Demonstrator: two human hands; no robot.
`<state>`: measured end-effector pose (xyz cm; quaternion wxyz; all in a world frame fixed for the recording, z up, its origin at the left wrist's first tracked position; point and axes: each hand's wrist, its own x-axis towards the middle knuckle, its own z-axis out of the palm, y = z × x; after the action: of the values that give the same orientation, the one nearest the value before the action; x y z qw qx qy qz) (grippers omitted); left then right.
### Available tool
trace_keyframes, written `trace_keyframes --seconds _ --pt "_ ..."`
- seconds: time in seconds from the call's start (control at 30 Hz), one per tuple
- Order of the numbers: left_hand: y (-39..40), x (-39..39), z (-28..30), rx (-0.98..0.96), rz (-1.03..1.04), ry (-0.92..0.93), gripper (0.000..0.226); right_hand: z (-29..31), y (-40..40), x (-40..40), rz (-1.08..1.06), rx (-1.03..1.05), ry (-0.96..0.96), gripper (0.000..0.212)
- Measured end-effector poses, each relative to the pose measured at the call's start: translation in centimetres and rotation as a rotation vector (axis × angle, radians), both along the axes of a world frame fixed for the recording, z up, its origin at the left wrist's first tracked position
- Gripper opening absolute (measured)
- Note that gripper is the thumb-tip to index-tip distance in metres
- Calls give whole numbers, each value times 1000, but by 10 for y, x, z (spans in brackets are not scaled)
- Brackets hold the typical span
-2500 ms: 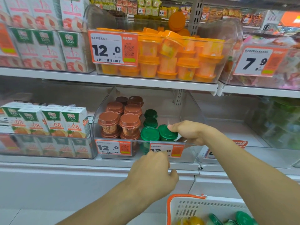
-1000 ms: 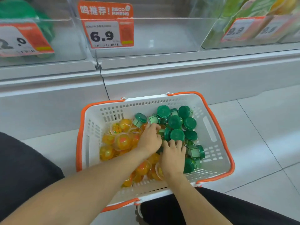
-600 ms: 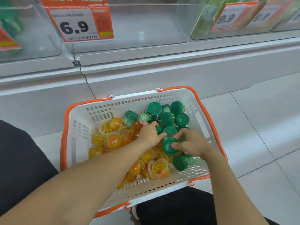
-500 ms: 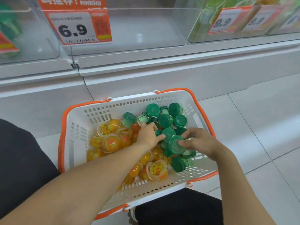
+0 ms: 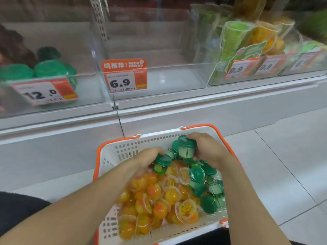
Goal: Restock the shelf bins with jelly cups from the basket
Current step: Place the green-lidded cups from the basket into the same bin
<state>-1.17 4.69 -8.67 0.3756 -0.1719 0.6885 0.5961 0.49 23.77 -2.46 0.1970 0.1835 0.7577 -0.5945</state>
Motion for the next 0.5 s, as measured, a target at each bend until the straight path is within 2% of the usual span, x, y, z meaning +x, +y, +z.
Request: trace_keyframes --seconds 0.07,0.13,0.2,0.3,0.4,0.5 --pt "-36 -3 36 195 -13 -94 34 19 -31 -8 -25 -245 -16 32" --pt "-73 -5 73 295 -17 -103 38 39 -61 -15 13 -425 -64 36" --pt "-107 -7 107 324 -41 -66 43 56 -91 -19 88 -521 -96 46" --pt "-149 1 150 267 -116 -9 51 83 -136 -19 194 -623 -7 50" --pt "-178 18 179 226 -23 79 45 100 -176 -13 298 -562 150 52" --pt "-198 27 198 310 144 209 35 120 -205 -12 302 -280 311 42"
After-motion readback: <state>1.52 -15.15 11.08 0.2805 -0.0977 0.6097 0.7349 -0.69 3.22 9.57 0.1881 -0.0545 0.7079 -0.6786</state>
